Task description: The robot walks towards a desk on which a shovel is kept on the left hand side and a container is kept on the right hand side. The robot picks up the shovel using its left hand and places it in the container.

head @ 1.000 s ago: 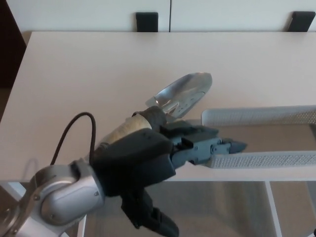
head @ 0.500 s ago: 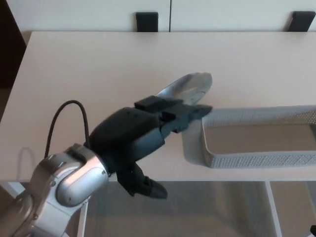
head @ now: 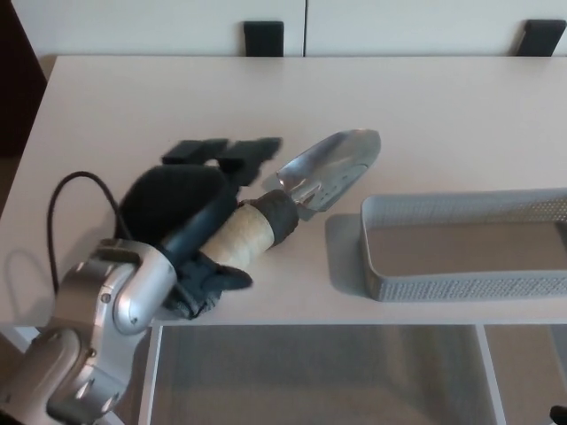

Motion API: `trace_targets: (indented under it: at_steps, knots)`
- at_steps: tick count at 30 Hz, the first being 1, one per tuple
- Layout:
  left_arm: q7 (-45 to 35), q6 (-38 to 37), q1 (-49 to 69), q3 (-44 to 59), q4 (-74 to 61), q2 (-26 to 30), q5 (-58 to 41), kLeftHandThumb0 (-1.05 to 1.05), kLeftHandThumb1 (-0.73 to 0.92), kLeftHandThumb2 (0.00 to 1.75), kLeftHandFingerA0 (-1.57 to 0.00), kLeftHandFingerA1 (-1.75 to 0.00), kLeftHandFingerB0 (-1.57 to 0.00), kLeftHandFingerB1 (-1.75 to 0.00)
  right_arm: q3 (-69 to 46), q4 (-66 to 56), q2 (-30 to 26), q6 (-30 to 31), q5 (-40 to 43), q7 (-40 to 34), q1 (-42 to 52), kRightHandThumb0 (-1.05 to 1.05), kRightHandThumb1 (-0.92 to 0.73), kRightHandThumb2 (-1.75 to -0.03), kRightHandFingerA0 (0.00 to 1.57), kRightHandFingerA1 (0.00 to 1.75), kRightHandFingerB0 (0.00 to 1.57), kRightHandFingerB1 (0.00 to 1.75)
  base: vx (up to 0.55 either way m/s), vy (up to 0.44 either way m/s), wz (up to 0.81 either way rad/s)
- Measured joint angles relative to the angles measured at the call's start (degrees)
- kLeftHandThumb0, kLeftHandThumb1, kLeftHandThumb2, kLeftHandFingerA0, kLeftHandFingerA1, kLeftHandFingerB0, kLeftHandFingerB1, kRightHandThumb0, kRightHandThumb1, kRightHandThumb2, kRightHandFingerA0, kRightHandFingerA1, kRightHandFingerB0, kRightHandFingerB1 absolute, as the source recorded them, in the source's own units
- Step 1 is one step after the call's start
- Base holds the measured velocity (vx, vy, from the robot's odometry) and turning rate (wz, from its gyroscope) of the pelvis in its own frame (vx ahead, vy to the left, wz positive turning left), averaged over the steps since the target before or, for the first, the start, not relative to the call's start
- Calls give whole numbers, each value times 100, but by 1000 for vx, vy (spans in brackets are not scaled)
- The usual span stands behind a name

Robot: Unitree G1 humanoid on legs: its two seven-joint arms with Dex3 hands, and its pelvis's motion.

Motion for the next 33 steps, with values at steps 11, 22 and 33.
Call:
trace_targets:
  at_steps: [11, 22, 33]
  knots:
    - [720, 520, -133, 78, 714, -374, 798, -47, 32, 51, -4, -42, -12, -27, 193, -42, -45, -208, -188, -122, 3, -9, -35, -84, 39, 64, 25, 57, 0, 0, 0]
    - [821, 738, -134, -173, 796, -680, 1197, -45, 34, 53, -6, -38, -11, -26, 182, -65, -45, -258, -279, -173, 1, -9, -36, -85, 36, 62, 24, 56, 0, 0, 0]
    - [676, 867, -158, -304, 902, -850, 1339, -50, 39, 52, -17, -42, -18, -29, 184, -66, -46, -274, -302, -164, -7, -9, -36, -84, 39, 64, 26, 57, 0, 0, 0]
